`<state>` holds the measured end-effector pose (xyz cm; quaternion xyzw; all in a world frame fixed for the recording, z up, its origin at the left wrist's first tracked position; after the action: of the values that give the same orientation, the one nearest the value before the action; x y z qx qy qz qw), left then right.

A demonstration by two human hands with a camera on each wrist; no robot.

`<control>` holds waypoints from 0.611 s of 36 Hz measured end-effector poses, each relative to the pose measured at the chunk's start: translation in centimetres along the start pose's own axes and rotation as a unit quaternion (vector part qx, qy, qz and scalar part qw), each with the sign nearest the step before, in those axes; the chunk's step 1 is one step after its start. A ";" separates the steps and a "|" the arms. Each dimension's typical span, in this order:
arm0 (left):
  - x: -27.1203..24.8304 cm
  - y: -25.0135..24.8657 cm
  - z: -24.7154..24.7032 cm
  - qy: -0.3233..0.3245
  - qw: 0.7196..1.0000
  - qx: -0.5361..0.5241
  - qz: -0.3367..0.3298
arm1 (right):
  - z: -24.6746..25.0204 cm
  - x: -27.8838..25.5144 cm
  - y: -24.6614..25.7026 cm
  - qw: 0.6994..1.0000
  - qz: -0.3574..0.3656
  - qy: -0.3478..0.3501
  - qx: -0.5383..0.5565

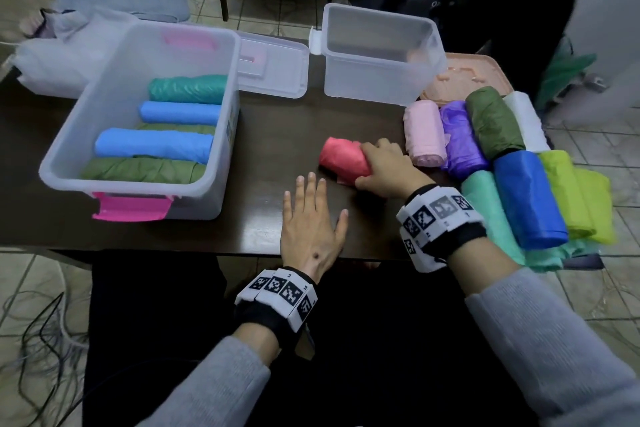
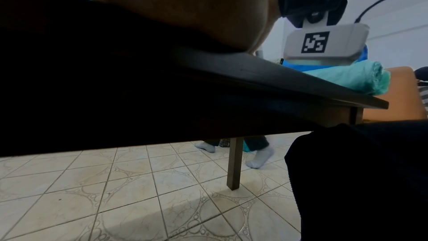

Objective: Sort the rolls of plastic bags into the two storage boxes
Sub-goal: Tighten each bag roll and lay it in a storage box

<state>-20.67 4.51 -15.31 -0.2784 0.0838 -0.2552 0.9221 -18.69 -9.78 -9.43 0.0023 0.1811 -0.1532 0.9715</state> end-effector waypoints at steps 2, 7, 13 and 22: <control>0.0 0.0 0.0 0.001 1.000 -0.004 0.002 | -0.2 0.0 -0.1 1.000 -0.006 -0.002 0.013; 0.1 -0.1 0.2 0.005 0.999 -0.041 0.006 | 0.2 0.1 -0.5 0.998 -0.016 0.003 0.055; 0.5 0.7 3.3 -0.164 0.910 -0.378 0.044 | -0.4 -0.2 -0.1 0.893 -0.059 0.044 0.444; 3.6 -0.5 3.3 0.015 0.636 -0.707 0.308 | -0.8 -1.7 2.1 0.701 -0.067 0.144 0.695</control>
<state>-16.77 3.88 -12.33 -0.7998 0.3332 0.1763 0.4671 -19.80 -7.26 -9.66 0.6866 0.1607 -0.2977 0.6435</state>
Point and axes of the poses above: each hand's wrist, its own x-axis towards the middle knuckle, its own z-axis out of the back of the hand, y = z × x, the point moved 5 cm from there along x, towards the middle knuckle, and after that the axes turned 13 degrees about -x, right-handed, at the moved point
